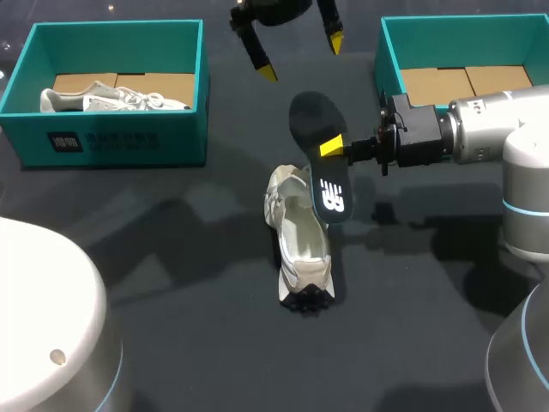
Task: Take the shoe out of the shoebox, open the shoe tongue, remove and reinsert the insole, then place the shoe into the shoebox
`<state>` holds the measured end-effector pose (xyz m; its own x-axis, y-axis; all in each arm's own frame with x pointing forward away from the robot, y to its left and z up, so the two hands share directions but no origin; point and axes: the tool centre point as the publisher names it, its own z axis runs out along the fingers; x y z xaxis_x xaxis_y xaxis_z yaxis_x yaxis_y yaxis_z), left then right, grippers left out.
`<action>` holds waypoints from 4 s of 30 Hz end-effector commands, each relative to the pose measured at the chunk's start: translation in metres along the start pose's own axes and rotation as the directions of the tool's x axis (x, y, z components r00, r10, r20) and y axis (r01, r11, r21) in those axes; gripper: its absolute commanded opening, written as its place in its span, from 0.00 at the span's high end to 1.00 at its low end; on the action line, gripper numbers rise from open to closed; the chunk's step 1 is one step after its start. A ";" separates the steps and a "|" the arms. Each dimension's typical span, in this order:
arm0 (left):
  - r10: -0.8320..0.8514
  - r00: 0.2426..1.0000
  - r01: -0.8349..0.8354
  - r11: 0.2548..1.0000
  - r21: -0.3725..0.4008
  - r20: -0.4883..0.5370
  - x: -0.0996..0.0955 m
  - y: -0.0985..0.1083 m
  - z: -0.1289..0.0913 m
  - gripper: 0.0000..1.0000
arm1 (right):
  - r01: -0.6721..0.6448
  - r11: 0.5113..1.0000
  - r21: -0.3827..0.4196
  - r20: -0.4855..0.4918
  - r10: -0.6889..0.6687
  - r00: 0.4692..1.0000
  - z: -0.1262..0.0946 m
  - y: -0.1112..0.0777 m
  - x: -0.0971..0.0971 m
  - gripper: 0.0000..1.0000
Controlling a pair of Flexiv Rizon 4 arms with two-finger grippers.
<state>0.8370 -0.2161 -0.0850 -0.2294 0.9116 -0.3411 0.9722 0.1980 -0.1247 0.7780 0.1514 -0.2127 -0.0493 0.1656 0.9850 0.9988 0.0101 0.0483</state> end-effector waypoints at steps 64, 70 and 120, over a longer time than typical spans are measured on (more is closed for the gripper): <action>0.061 0.370 0.056 0.995 -0.087 0.927 0.088 0.006 0.098 0.00 | -0.001 1.000 -0.003 0.002 0.001 1.000 0.003 0.001 0.001 1.00; 0.092 0.334 0.048 0.992 -0.114 0.938 0.078 0.013 0.104 0.00 | -0.008 1.000 -0.007 -0.019 0.008 1.000 0.012 -0.001 0.008 1.00; 0.108 0.407 -0.071 0.994 -0.087 0.907 0.033 -0.002 0.120 0.75 | -0.017 1.000 -0.014 -0.092 0.016 0.996 0.029 -0.010 0.012 1.00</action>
<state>0.8215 -0.2265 -0.2062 -0.0301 0.0625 -0.9976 0.9868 0.1606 -0.0197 0.7672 0.1810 -0.2067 -0.0335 0.0722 0.9968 0.9994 -0.0063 0.0340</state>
